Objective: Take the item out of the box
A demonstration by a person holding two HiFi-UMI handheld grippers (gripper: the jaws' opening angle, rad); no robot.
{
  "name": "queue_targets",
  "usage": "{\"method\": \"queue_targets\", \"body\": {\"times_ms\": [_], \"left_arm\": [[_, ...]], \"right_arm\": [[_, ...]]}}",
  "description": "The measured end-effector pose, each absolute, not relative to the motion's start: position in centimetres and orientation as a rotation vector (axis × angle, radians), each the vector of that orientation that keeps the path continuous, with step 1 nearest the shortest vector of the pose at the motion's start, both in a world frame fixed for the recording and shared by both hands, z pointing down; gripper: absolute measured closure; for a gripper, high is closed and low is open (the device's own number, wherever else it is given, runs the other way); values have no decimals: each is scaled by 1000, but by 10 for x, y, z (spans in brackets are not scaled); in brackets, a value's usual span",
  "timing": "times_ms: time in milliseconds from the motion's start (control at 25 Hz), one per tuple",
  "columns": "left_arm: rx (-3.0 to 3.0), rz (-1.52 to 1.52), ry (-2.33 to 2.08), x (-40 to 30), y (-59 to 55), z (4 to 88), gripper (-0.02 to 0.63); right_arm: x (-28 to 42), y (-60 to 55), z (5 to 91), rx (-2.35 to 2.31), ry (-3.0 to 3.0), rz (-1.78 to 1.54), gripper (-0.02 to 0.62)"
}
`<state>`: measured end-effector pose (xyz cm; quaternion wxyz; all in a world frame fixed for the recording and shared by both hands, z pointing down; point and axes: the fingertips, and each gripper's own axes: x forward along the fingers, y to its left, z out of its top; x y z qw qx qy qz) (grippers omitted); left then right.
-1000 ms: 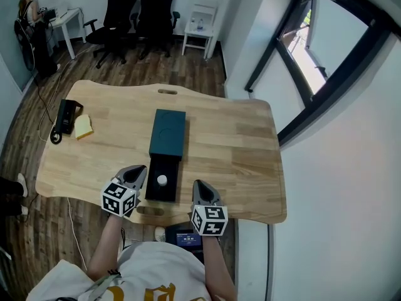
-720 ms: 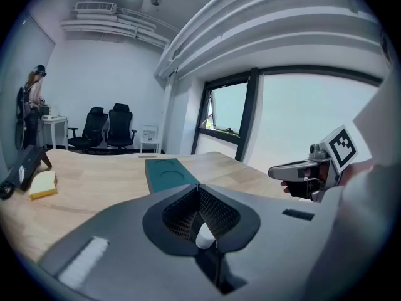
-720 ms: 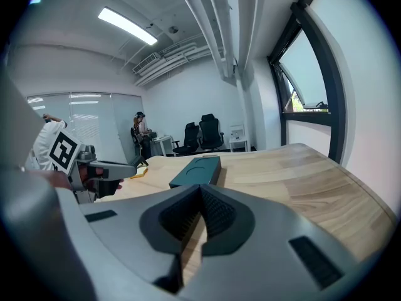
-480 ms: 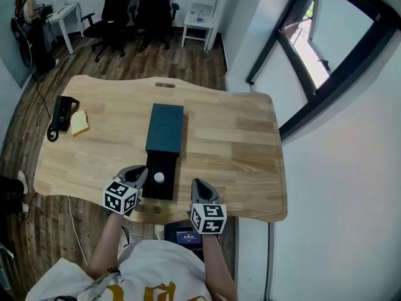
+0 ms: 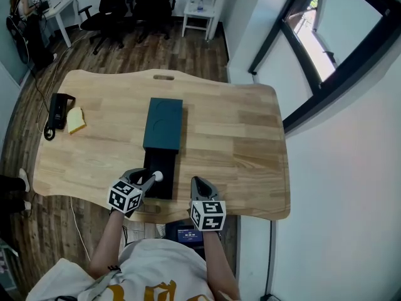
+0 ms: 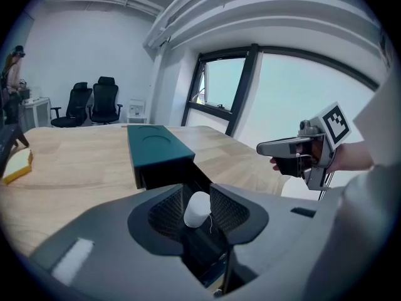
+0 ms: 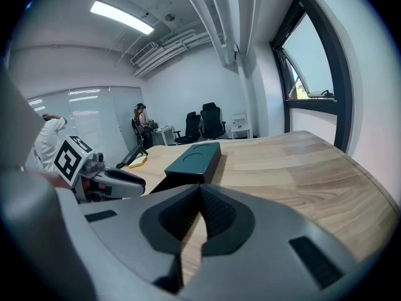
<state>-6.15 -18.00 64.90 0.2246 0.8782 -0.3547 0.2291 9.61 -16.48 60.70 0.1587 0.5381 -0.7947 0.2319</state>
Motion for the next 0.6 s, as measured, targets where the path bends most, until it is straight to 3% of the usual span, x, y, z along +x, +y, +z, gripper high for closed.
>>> {"method": "queue_targets", "body": {"times_ms": [400, 600], "left_arm": [[2413, 758, -848, -44, -173, 678, 378], [2417, 887, -830, -39, -174, 690, 368]], "right_arm": [[98, -167, 629, 1499, -2247, 703, 589], [105, -168, 638, 1503, -2231, 733, 589]]}}
